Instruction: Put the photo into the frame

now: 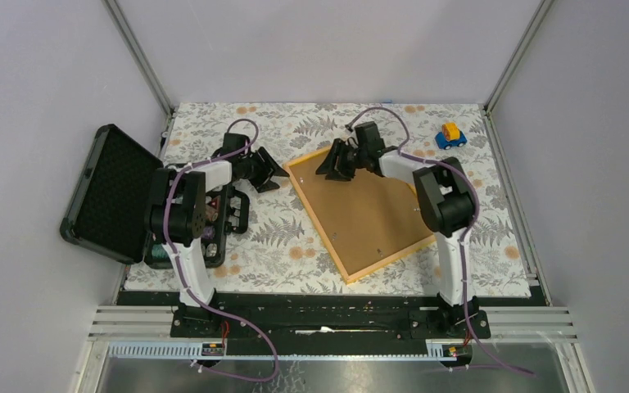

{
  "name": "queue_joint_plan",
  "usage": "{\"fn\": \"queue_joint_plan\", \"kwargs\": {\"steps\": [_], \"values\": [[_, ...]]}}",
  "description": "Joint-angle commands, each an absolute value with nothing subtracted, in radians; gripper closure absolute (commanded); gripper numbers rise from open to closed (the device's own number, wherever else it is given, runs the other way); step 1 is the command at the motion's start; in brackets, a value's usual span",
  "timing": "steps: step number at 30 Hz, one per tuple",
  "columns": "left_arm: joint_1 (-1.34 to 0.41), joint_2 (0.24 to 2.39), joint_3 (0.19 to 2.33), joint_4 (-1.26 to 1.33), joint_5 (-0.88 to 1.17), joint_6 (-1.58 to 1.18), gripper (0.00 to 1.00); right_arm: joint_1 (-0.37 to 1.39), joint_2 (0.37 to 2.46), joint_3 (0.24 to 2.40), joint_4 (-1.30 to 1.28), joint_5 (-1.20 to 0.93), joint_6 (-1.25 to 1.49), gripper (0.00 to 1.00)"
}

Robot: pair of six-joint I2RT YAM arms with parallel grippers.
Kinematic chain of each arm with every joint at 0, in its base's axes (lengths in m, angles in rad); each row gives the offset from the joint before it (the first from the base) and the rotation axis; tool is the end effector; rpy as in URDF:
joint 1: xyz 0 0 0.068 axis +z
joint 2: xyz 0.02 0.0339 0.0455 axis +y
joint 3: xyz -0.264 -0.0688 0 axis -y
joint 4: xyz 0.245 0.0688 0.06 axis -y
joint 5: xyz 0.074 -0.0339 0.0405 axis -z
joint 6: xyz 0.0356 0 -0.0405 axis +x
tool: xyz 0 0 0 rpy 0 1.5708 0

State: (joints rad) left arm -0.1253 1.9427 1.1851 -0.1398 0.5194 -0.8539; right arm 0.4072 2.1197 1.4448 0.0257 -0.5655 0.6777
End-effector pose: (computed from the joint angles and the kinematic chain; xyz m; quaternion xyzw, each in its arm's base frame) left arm 0.3952 -0.0676 0.1527 -0.2457 0.8826 -0.3641 0.1678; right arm 0.4235 0.2034 0.1696 -0.0069 0.8690 0.4345 0.2367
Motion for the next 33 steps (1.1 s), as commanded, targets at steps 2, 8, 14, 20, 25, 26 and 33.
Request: {"fn": "queue_joint_plan", "kwargs": {"steps": [2, 8, 14, 20, 25, 26, 33], "values": [[-0.127, 2.01, 1.233, -0.082, 0.53, -0.828, 0.46, 0.45, 2.29, 1.61, 0.174, -0.611, 0.781, 0.56], [-0.127, 2.051, 1.239, -0.074, 0.545, -0.853, 0.56, 0.468, 2.394, 1.676, 0.189, -0.604, 0.82, 0.63], [-0.127, 2.056, 1.238, -0.053, 0.565, -0.877, 0.56, 0.491, 2.424, 1.624, 0.259, -0.628, 0.863, 0.66], [-0.129, 2.075, 1.231, -0.017, 0.607, -0.909, 0.56, 0.529, 2.425, 1.595, 0.319, -0.65, 0.879, 0.67], [-0.127, 2.084, 1.232, -0.012, 0.612, -0.908, 0.57, 0.539, 2.457, 1.602, 0.328, -0.689, 0.898, 0.69], [-0.127, 2.085, 1.233, -0.013, 0.613, -0.908, 0.58, 0.542, 2.446, 1.584, 0.34, -0.689, 0.901, 0.69], [-0.127, 2.101, 1.239, -0.014, 0.622, -0.904, 0.6, 0.544, 2.427, 1.548, 0.385, -0.731, 0.921, 0.7]]}}
